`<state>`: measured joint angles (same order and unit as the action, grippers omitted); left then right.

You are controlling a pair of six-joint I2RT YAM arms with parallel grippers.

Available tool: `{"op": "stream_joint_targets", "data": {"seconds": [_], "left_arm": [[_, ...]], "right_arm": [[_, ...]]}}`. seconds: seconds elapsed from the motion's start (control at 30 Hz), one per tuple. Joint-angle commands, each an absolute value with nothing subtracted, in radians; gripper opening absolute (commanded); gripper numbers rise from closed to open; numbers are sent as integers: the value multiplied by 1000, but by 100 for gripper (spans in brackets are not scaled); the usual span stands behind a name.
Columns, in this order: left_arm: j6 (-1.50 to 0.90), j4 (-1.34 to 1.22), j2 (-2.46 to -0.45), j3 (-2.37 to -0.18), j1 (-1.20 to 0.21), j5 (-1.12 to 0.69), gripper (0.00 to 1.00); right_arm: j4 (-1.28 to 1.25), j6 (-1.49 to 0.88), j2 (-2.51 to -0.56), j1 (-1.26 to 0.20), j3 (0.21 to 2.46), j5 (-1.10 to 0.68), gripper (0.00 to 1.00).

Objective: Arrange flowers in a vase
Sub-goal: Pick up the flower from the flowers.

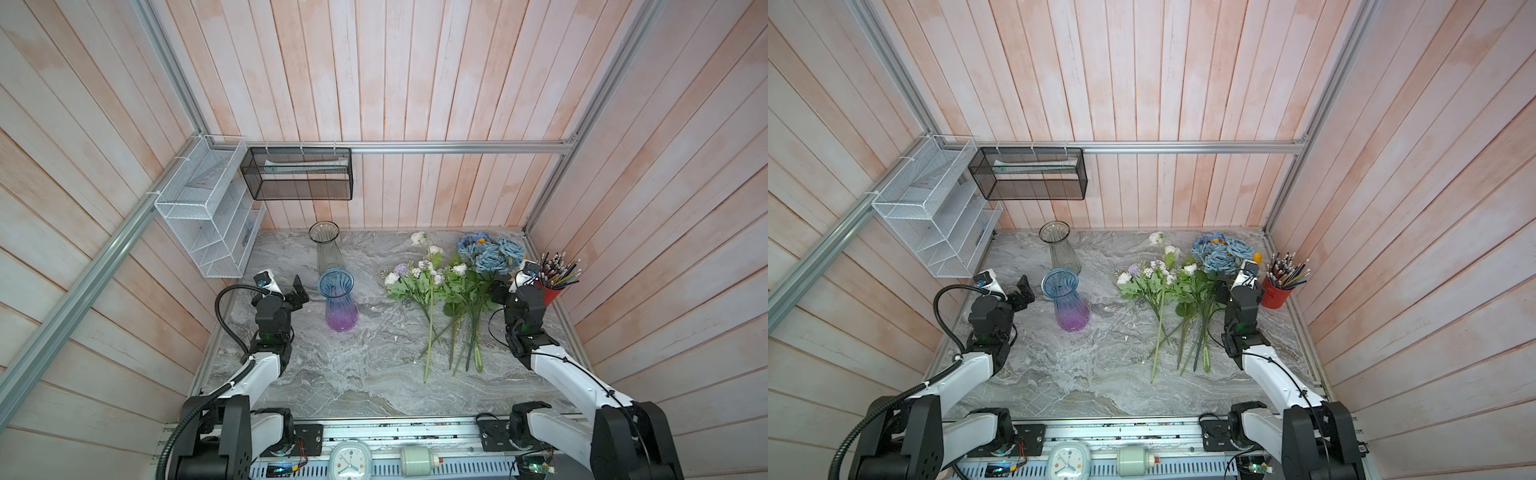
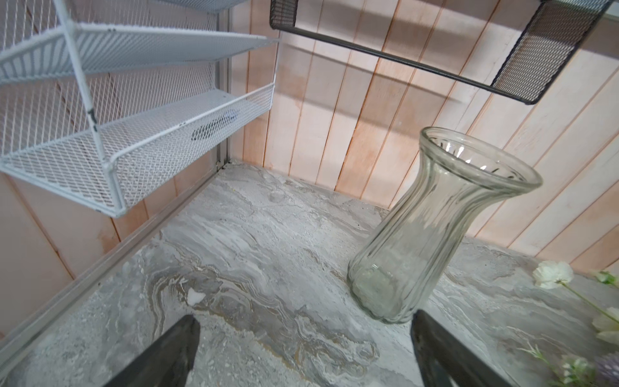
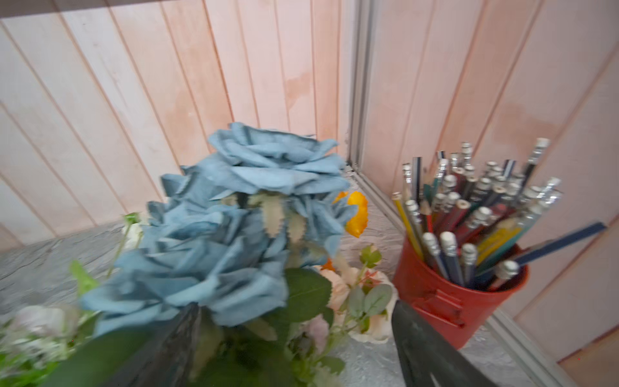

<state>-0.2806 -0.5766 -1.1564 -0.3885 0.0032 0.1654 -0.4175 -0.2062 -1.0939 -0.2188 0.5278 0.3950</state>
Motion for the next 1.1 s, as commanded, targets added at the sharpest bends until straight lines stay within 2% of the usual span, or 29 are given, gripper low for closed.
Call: {"op": "stream_joint_targets", "data": {"seconds": [0.0,0.23,0.37,0.47,0.7,0.93,1.07], "left_arm": [[-403,-442,-1114,-413,-8,117,100],[-505,-420,-1046,-385,-16,48,100],[-552,-408,-1050,-383,-15,-14,100],[-594,-422,-1069,-373,-20,-90,100],[-638,-432,-1060,-333,-26,-108,100],[-651,-432,-1053,-315,-28,-121,100],[-656,-430,-1041,-300,-30,-124,100]], "right_arm": [[-115,-251,-1090,-329,652,489,88],[47,-337,-1160,-514,832,461,83],[105,-473,-1269,-560,917,311,65],[48,-534,-1321,-601,887,280,59],[-1,-712,-1402,-605,792,179,52],[-40,-772,-1484,-603,766,144,48],[-86,-822,-1527,-575,748,111,40]]}}
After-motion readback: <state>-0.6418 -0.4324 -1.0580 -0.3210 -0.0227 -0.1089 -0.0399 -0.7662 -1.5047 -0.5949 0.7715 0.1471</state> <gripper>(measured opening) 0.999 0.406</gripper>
